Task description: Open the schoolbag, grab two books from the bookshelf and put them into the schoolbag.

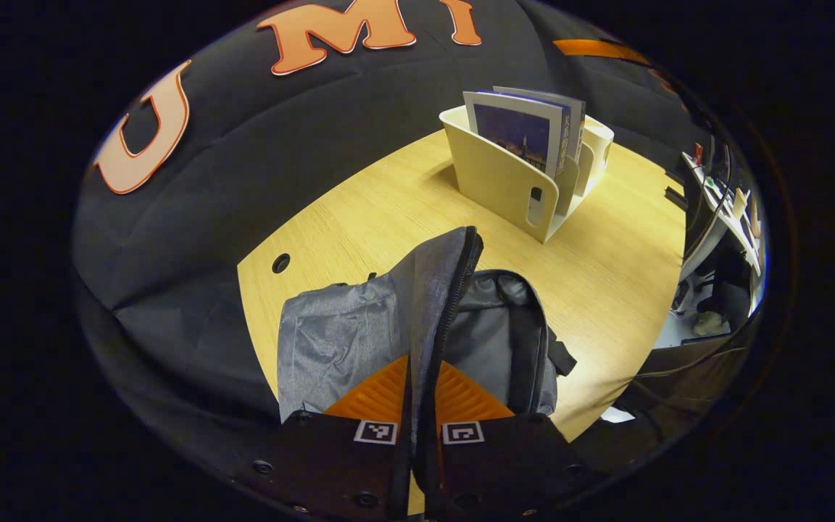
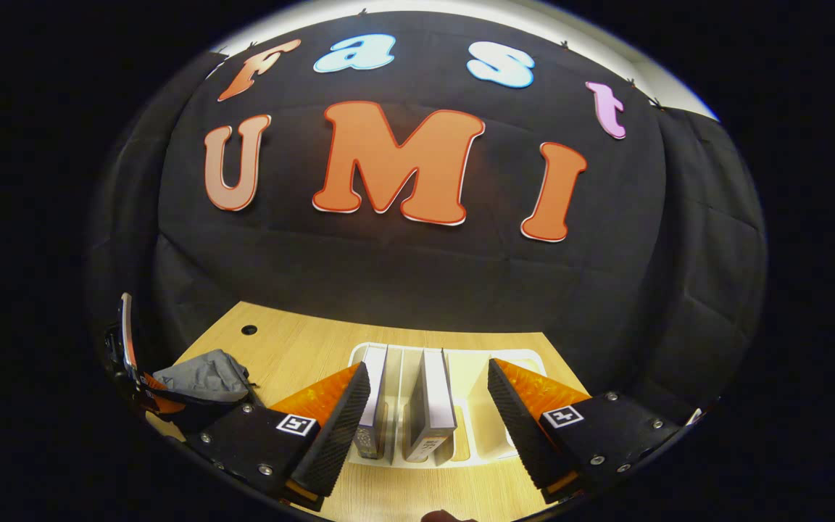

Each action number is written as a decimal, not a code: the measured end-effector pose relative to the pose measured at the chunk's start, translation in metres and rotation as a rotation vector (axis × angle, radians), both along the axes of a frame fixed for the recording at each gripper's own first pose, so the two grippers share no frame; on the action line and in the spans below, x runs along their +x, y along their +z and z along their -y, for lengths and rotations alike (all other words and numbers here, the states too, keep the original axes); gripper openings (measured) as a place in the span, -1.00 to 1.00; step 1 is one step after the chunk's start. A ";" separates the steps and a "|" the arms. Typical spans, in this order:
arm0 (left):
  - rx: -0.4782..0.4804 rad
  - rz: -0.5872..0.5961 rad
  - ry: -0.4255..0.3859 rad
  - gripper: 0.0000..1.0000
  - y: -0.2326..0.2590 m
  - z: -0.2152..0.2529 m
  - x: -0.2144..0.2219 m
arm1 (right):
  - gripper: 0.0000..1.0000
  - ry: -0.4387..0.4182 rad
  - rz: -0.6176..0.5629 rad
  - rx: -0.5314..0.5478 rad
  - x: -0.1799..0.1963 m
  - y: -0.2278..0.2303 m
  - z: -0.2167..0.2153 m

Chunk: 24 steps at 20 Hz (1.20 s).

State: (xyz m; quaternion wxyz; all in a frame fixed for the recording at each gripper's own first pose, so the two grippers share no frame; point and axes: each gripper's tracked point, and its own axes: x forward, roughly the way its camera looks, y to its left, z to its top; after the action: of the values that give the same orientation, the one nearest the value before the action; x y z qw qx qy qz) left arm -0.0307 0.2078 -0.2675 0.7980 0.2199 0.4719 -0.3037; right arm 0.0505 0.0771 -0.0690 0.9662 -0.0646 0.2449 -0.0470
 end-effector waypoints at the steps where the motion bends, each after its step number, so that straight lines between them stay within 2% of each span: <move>1: -0.008 -0.027 0.003 -0.83 0.006 -0.002 0.005 | 0.94 0.028 -0.070 0.027 0.002 -0.009 -0.011; 3: -0.019 -0.066 0.004 -0.84 0.012 -0.007 0.014 | 0.95 0.069 -0.194 0.100 0.011 -0.029 -0.030; 6: -0.037 -0.115 0.034 -0.85 0.022 -0.011 0.027 | 0.96 0.122 -0.380 0.123 0.025 -0.058 -0.038; 10: -0.014 -0.125 0.036 -0.87 0.039 -0.018 0.043 | 0.96 0.114 -0.571 0.224 0.039 -0.083 -0.047; 12: 0.007 -0.124 0.040 -0.87 0.049 -0.024 0.051 | 0.89 0.085 -0.686 0.242 0.050 -0.107 -0.048; 15: 0.024 -0.133 0.040 -0.87 0.050 -0.021 0.051 | 0.84 0.043 -0.790 0.267 0.054 -0.131 -0.052; 17: 0.031 -0.137 0.047 -0.87 0.048 -0.020 0.051 | 0.62 -0.001 -0.871 0.279 0.055 -0.150 -0.054; 19: 0.026 -0.144 0.061 -0.87 0.046 -0.021 0.048 | 0.31 -0.067 -0.899 0.299 0.057 -0.162 -0.051; 20: 0.028 -0.142 0.065 -0.87 0.045 -0.022 0.049 | 0.36 -0.095 -0.904 0.304 0.057 -0.165 -0.048; 23: 0.023 -0.142 0.073 -0.87 0.043 -0.022 0.047 | -0.22 -0.204 -0.896 0.338 0.063 -0.163 -0.036; 24: 0.021 -0.143 0.074 -0.87 0.041 -0.023 0.046 | -0.28 -0.216 -0.875 0.359 0.064 -0.156 -0.032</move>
State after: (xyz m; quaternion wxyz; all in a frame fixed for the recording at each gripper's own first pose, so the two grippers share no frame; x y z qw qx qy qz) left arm 0.0155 0.2304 -0.2263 0.7705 0.1885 0.5388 -0.2837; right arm 0.1142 0.1087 -0.2245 0.7582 0.1154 0.6377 -0.0723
